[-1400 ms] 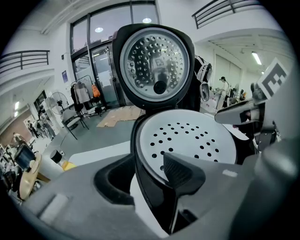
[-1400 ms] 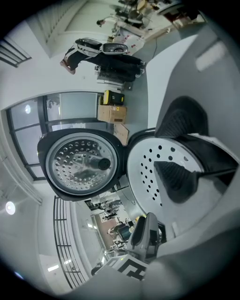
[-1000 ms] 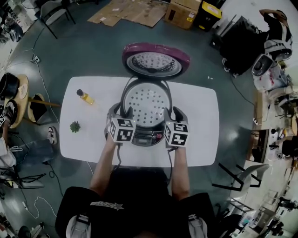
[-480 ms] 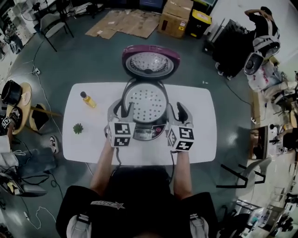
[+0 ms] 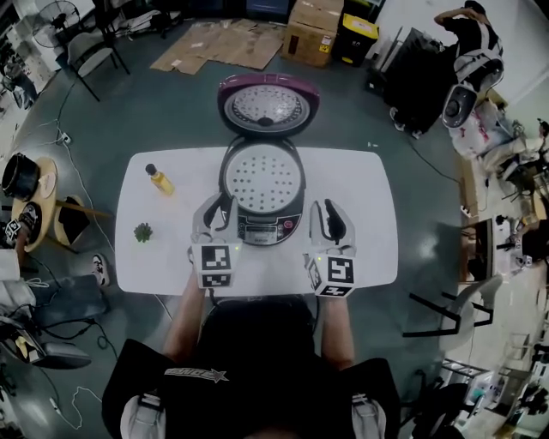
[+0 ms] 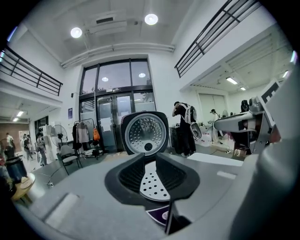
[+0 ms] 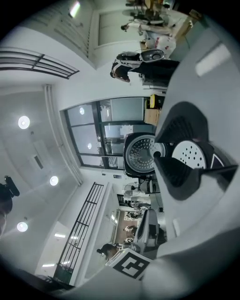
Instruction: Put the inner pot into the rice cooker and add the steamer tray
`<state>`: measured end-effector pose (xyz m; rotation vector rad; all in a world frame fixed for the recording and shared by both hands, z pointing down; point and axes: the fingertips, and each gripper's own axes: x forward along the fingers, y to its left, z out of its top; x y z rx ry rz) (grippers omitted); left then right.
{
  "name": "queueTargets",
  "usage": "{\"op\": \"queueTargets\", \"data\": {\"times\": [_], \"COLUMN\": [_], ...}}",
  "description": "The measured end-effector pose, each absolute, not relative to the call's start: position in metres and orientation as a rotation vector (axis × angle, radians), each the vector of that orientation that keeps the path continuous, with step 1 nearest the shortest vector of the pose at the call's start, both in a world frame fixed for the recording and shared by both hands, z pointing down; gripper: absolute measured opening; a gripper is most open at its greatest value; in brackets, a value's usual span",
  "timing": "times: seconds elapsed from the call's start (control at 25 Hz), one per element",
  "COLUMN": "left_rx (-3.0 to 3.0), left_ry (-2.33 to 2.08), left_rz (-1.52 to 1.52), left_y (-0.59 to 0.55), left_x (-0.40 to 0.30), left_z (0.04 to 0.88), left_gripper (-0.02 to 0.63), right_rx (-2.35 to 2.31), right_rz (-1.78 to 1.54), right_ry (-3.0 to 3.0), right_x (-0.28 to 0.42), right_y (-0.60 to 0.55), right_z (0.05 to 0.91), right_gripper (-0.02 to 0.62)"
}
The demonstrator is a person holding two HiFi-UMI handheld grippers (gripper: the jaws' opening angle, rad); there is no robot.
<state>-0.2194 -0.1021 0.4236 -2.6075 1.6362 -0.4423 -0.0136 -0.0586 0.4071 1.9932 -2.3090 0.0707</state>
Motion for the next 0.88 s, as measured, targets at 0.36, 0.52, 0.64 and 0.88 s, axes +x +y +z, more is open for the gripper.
{"op": "queueTargets", "data": {"times": [0.36, 0.52, 0.64, 0.88], "left_rx": [-2.653, -2.648, -2.648, -2.648], "left_ry": [1.655, 1.654, 1.648, 1.646], "left_rz": [-0.439, -0.433, -0.434, -0.443], "left_y": [-0.076, -0.075, -0.075, -0.074], "left_x": [-0.233, -0.234, -0.236, -0.238], "left_z": [0.435, 0.434, 0.435, 0.435], "left_gripper": [0.018, 0.014, 0.012, 0.012], "right_rx": [2.002, 1.983, 1.984, 1.983], "right_rz": [0.108, 0.105, 0.106, 0.104], "right_ry": [-2.301, -2.303, -2.303, -2.300], "right_x": [-0.013, -0.015, -0.017, -0.019], "right_y": [-0.029, -0.028, -0.029, -0.030], "right_z": [0.425, 0.426, 0.427, 0.424], "right_gripper": [0.006, 0.006, 0.006, 0.006]}}
